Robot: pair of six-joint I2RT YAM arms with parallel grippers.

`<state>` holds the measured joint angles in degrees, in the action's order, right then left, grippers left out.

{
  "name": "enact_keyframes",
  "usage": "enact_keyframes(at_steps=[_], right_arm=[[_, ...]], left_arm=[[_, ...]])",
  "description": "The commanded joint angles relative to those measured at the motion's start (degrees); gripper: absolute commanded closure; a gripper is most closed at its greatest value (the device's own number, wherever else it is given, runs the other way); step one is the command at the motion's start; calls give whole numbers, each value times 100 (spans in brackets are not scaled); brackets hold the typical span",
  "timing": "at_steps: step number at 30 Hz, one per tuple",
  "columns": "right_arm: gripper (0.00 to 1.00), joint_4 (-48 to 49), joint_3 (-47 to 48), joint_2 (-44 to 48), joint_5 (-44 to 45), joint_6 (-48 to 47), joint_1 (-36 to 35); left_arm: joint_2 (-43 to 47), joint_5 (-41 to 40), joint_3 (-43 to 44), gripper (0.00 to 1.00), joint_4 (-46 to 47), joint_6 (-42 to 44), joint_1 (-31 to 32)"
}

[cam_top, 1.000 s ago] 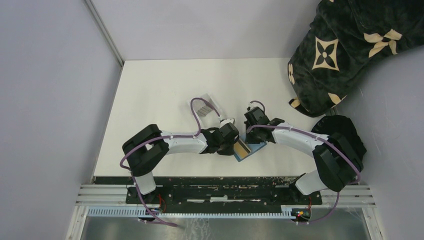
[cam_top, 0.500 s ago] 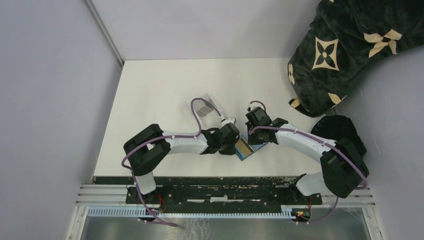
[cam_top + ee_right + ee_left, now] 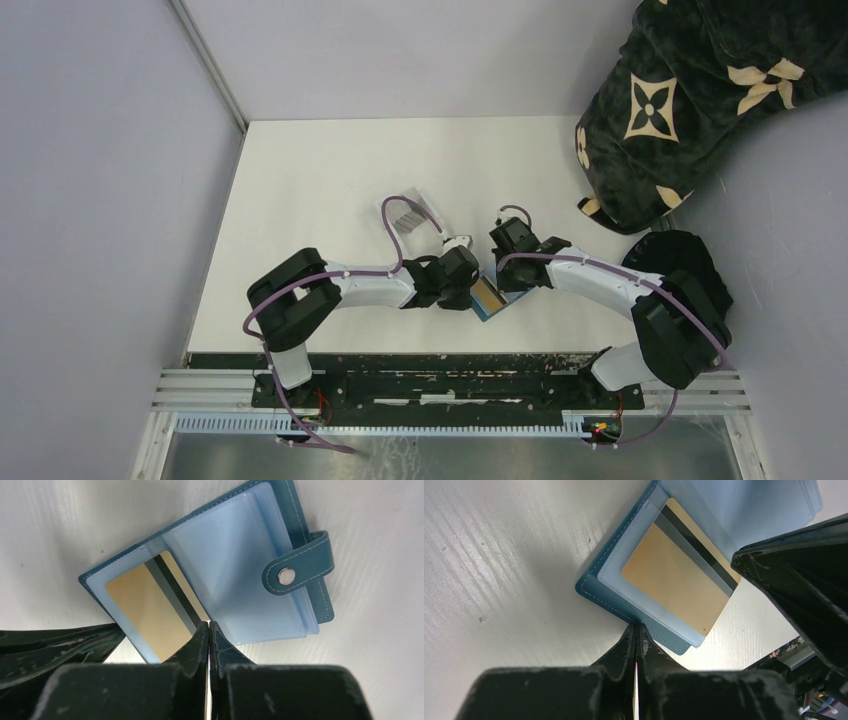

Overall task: Put the credit cards into the card holder
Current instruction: Insert the credit card into the card holder.

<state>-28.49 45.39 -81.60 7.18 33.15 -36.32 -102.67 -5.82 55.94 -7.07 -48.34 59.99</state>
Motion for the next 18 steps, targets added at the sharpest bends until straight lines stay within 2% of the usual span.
enact_keyframes(at_steps=[1,18], right_arm=[[99,220,-79,-156,94,84,6],[99,291,-228,-41,39,325,5]], left_arm=[[-274,-138,-316,97,-673,202,35],[-209,-106,-501,97,-560,240,21]])
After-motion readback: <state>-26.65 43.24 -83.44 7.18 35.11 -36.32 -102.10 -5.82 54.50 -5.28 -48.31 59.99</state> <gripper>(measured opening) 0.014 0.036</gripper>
